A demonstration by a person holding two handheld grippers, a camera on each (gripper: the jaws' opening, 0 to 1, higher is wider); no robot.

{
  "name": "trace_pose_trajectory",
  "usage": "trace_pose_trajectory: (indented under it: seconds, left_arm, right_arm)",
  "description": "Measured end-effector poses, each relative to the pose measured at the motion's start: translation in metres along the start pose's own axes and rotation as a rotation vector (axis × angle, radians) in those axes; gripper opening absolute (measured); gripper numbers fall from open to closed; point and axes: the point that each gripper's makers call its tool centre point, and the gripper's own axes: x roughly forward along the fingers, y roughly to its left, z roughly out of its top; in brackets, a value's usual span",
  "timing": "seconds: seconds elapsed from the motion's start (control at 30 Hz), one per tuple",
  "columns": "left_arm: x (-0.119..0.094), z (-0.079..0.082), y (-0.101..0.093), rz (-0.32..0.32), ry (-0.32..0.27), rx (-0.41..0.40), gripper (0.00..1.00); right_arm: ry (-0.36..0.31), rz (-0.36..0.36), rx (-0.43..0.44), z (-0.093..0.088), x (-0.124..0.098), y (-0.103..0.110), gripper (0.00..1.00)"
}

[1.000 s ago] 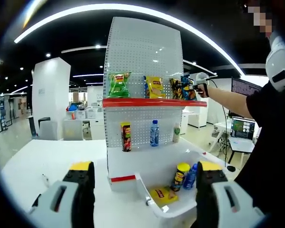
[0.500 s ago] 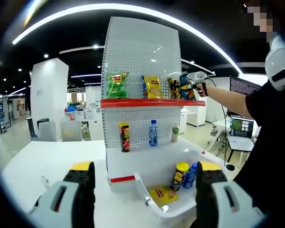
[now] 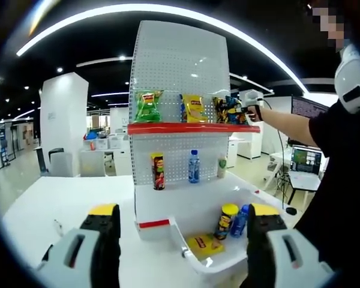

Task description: Place the items from the shopping basket onto the snack and drink counter

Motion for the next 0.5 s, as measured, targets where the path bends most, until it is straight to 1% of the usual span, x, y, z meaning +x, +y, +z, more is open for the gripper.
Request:
trace_pose_trajectory:
  seconds: [0.03,0.1,0.13,0.2,0.37,0.43,0.5]
  left_arm:
    - [0.0,0.001,0.0,0.001,0.0,0.001,0.86]
    - [0.0,0.001,-0.001,0.003,-0.001,0.001,0.86]
    - [0.0,0.001,-0.002,0.003,0.0,0.003,0.86]
    - [0.0,0.001,-0.002,0.005,0.003,0.004,0.86]
    - [-0.001,0.001,-0.004,0.006,0.001,0.007,0.86]
    - [-0.001,0.002,-0.003,0.007,-0.001,0.006,0.86]
    - [-0.001,0.001,-0.003,0.008,-0.001,0.005,0.86]
  right_arm:
    - [-0.005,-0.006,-0.006,0.001,-0.001,0.0,0.64]
    - [-0.01,-0.026,-0.008,0.003,-0.007,-0.001,0.66]
    - [-0.015,-0.033,-0.008,0.004,-0.005,-0.004,0.66]
    - [-0.016,-0.048,0.019,0.004,-0.004,-0.011,0.68]
    - [-0.029,-0.048,0.038,0.007,-0.01,-0.012,0.67]
    - [-0.03,-0.04,0.071,0.007,-0.004,-0.018,0.68]
    - [-0.033,-0.037,0.091,0.007,-0.005,-0.018,0.68]
